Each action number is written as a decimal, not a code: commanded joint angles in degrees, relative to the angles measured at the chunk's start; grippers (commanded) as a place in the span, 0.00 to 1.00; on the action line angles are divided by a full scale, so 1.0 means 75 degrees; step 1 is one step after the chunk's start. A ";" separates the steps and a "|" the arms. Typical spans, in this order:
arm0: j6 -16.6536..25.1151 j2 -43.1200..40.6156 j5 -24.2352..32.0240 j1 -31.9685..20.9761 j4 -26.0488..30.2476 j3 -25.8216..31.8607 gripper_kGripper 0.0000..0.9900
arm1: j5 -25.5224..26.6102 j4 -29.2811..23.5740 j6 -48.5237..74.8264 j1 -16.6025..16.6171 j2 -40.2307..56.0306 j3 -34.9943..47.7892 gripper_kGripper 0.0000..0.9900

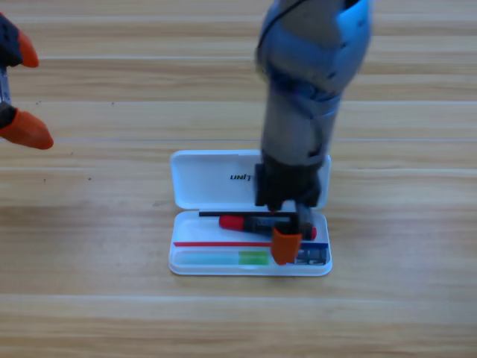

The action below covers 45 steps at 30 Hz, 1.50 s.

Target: Clean up eraser and pencils

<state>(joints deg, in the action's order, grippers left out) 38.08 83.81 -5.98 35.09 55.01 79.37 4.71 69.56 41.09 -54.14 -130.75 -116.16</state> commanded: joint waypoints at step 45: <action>0.0783 0.4189 0.1747 -0.1373 -0.3937 0.0058 0.00 | 0.3357 -0.1868 -0.1435 -0.0363 0.6465 0.4426 0.93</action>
<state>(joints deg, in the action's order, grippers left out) 43.28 110.86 5.09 25.62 26.00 81.30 28.19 56.36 30.26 -56.55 -81.50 -84.78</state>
